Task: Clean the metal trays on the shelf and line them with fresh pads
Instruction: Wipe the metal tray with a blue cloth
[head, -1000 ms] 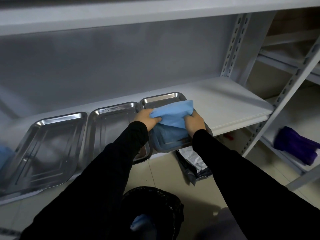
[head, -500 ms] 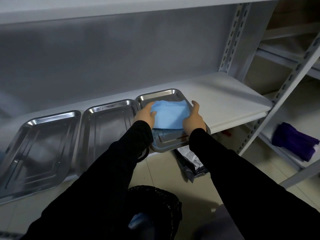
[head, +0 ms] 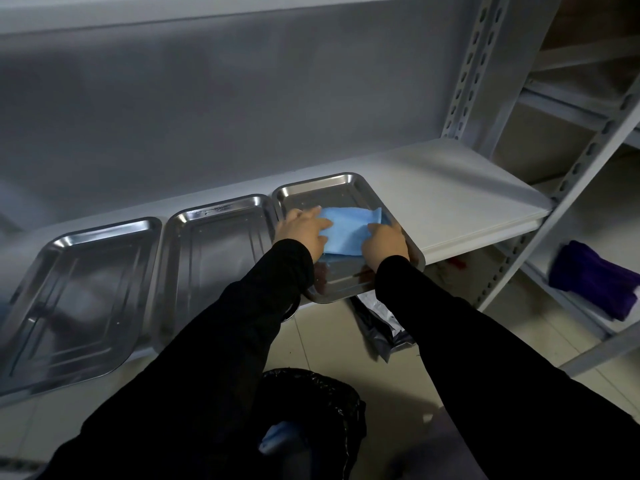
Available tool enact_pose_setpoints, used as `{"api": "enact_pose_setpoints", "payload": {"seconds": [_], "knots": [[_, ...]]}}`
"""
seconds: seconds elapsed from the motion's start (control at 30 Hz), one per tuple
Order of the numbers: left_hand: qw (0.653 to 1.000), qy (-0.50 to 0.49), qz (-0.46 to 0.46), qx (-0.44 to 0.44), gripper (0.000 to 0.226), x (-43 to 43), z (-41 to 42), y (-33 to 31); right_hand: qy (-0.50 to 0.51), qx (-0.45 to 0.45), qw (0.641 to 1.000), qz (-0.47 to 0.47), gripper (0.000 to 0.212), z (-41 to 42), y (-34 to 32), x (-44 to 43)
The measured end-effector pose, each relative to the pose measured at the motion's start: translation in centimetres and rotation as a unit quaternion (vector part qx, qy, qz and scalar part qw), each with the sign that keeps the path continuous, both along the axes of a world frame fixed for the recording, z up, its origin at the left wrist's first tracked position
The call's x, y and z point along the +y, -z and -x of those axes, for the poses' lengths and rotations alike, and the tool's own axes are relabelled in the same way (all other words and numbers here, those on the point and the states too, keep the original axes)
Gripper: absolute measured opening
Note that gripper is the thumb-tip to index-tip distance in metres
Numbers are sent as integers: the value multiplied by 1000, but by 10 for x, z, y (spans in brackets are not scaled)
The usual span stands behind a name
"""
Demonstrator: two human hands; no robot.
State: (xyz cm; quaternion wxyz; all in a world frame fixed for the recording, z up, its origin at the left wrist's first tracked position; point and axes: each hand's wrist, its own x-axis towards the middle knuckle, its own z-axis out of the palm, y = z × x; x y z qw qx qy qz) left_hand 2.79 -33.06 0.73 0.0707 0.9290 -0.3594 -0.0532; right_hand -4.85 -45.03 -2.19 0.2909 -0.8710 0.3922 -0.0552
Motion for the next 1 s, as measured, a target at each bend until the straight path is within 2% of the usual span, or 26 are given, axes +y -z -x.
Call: {"api": "enact_pose_setpoints", "payload": {"seconds": [0.17, 0.27, 0.37, 0.47, 0.57, 0.7, 0.77, 0.87, 1.0], "knots": [[988, 58, -139, 31, 47, -6, 8, 5, 15, 25, 999, 21, 40, -3, 3, 0], [980, 64, -184, 31, 50, -5, 9, 10, 27, 23, 999, 0, 44, -2, -2, 1], [981, 57, -177, 49, 52, -7, 8, 13, 49, -24, 998, -42, 53, -4, -5, -2], [982, 46, -176, 51, 51, -10, 11, 8, 67, -42, 992, -93, 52, -8, -11, -4], [985, 48, -162, 46, 52, -12, 15, 5, 119, -103, 973, -171, 47, -10, -15, -4], [991, 48, -120, 40, 52, -10, 18, 7, 128, -159, 940, -273, 34, -8, -16, -4], [993, 50, -102, 34, 49, -8, 18, 8, 124, -165, 922, -327, 6, -4, -15, -7], [995, 56, -67, 44, 49, -4, 18, 8, 104, -164, 892, -408, 26, -2, -14, -8], [994, 65, -30, 77, 57, 2, 18, 5, 111, -172, 859, -469, 26, -1, -11, -6]]}}
